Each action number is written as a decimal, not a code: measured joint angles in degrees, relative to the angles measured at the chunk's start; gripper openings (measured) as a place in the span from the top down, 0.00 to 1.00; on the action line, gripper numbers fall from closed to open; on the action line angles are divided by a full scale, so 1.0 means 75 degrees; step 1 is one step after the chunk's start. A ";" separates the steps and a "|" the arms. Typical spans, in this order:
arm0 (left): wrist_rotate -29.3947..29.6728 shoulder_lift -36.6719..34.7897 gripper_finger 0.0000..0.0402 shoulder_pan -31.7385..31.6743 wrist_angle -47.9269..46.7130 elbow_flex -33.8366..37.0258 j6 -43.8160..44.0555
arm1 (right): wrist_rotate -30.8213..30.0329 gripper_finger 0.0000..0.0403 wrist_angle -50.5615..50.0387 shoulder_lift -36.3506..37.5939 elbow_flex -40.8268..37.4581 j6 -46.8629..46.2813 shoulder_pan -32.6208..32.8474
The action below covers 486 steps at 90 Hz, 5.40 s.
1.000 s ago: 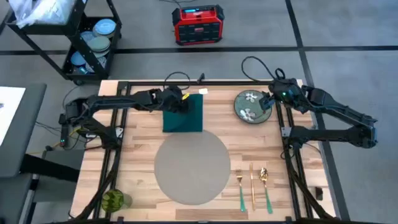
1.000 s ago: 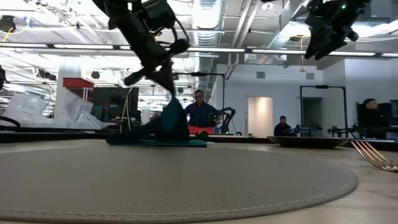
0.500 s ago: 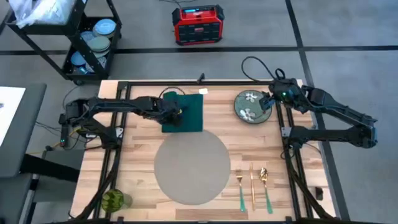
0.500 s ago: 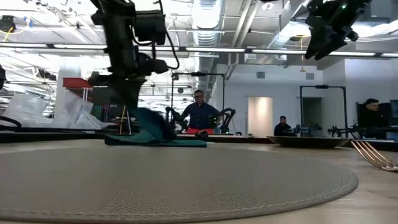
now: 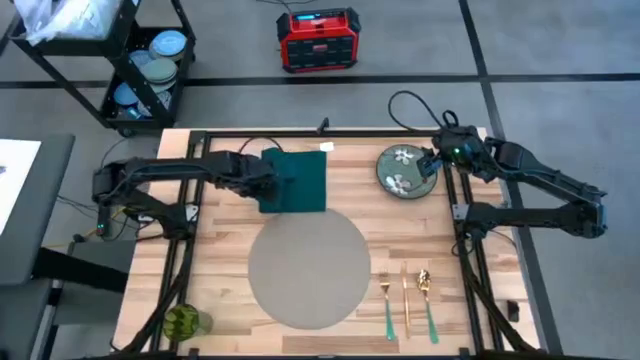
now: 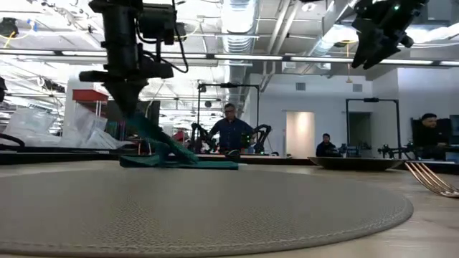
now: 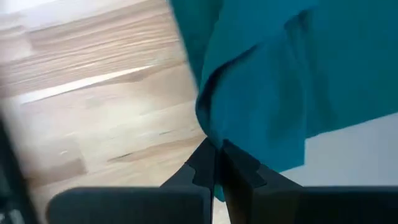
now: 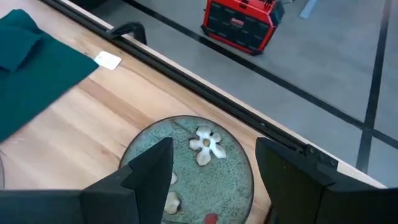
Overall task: Set table place
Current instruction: Fold the blue table napkin
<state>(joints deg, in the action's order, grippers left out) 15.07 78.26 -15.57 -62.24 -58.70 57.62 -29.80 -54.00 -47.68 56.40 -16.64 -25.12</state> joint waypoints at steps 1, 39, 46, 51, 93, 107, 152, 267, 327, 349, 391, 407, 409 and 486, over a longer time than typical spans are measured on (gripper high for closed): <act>0.0000 0.0000 1.00 -0.0002 -0.0037 0.0000 -0.0014 | 0.0000 0.47 -0.0002 0.0000 0.0000 0.0000 0.0000; 0.0455 -0.0142 1.00 0.0003 -0.1868 0.0000 0.0380 | 0.0007 0.47 -0.0058 0.0001 0.0000 -0.0004 0.0000; 0.0547 -0.0342 1.00 0.0000 -0.1777 0.0000 0.0554 | 0.0008 0.47 -0.0058 0.0003 0.0000 -0.0106 0.0000; 0.0643 -0.0464 1.00 0.0000 -0.1641 0.0000 0.0645 | 0.0006 0.47 -0.0055 0.0000 0.0000 -0.0122 0.0000; 0.0490 -0.0623 1.00 -0.0032 -0.0188 0.0000 0.0929 | 0.0009 0.47 -0.0201 0.0000 0.0000 -0.0128 0.0000; 0.0412 -0.0399 1.00 -0.0020 0.1702 0.0000 0.0930 | 0.0008 0.47 -0.0198 0.0000 0.0000 -0.0131 0.0000; -0.0656 0.1548 1.00 0.0434 0.3834 -0.0003 0.0681 | 0.0009 0.47 -0.0341 0.0003 0.0000 -0.0128 0.0003; 0.0753 -0.2743 1.00 -0.0335 0.1404 0.2206 0.2367 | 0.0202 0.47 -0.0295 -0.1149 0.0000 -0.0392 0.0801; -0.1773 -0.1716 1.00 -0.0534 0.6601 0.2192 0.0480 | 0.0172 0.47 -0.0269 -0.1288 -0.0003 -0.0321 0.0901; 0.1782 -0.3002 1.00 0.0764 0.0299 0.3381 0.6152 | 0.0370 0.47 -0.0377 -0.1285 -0.0003 -0.0657 0.1058; 0.2158 -0.3532 1.00 0.1156 0.4382 0.4817 0.7309 | 0.0312 0.47 -0.0271 -0.1297 -0.0023 -0.0836 0.1513; 0.2253 -0.3445 1.00 0.0872 0.4434 0.4430 0.6537 | 0.0309 0.47 -0.0267 -0.1300 -0.0023 -0.0802 0.1486; 0.2222 -0.3440 1.00 0.0846 0.4431 0.4380 0.6427 | 0.0309 0.47 -0.0263 -0.1297 -0.0023 -0.0798 0.1486; 0.0431 -0.0044 1.00 0.0696 0.7644 0.2891 0.4034 | 0.0364 0.47 -0.0284 -0.1300 -0.0020 -0.0781 0.1562</act>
<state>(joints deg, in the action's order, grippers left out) 18.31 77.93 -10.35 -4.91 -37.01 87.88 -27.07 -56.13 -57.43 56.25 -22.50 -13.41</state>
